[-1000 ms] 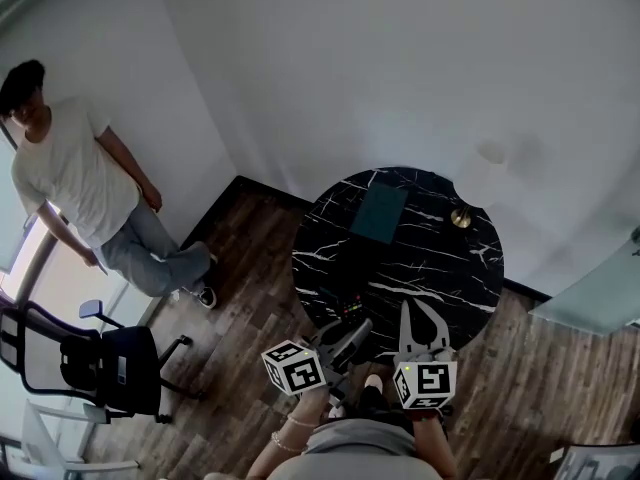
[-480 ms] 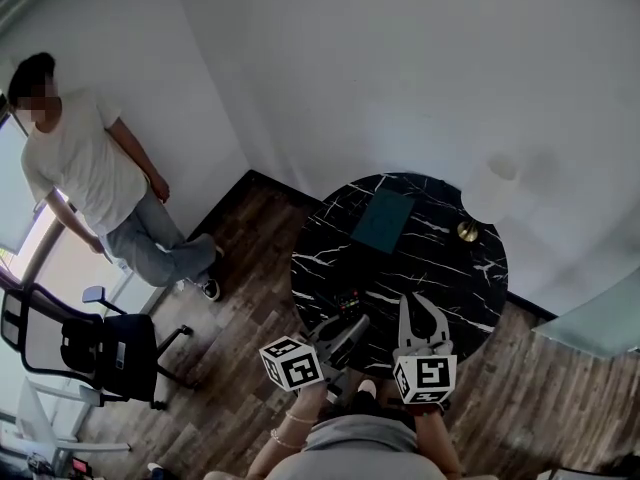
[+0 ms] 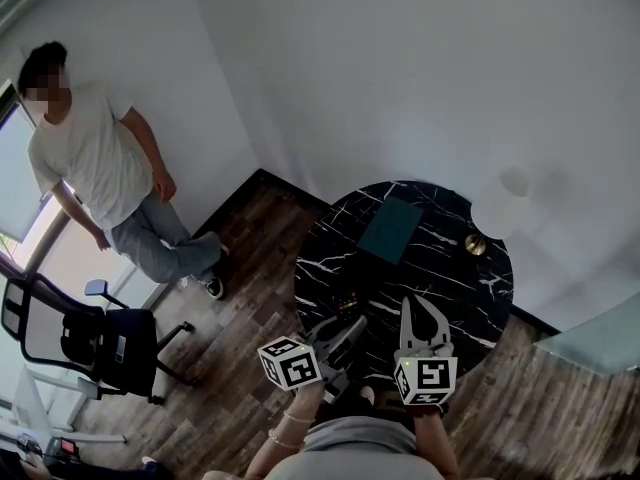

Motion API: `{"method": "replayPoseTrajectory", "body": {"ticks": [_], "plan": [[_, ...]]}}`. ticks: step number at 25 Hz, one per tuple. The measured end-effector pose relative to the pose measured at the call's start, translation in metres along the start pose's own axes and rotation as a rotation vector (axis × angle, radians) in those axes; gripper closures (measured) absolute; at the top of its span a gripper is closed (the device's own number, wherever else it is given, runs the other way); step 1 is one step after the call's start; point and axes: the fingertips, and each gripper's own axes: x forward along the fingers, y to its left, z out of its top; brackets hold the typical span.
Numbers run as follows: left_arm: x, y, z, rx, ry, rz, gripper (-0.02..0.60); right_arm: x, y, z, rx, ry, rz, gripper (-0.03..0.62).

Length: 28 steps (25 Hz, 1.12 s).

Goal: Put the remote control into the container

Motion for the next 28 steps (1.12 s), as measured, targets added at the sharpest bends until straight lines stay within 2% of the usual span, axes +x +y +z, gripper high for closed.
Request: {"method": "replayPoseTrajectory", "body": {"ticks": [12,28], "plan": [[0.026,0.028,0.024,0.003,0.070,-0.050,0.514,0.042,-0.003,-0.003,0.010,0.014,-0.044,0.582],[0.036,0.077,0.047,-0.025,0.134,-0.070,0.514,0.084,0.003,-0.015,0.013,0.055,-0.109,0.582]]}}
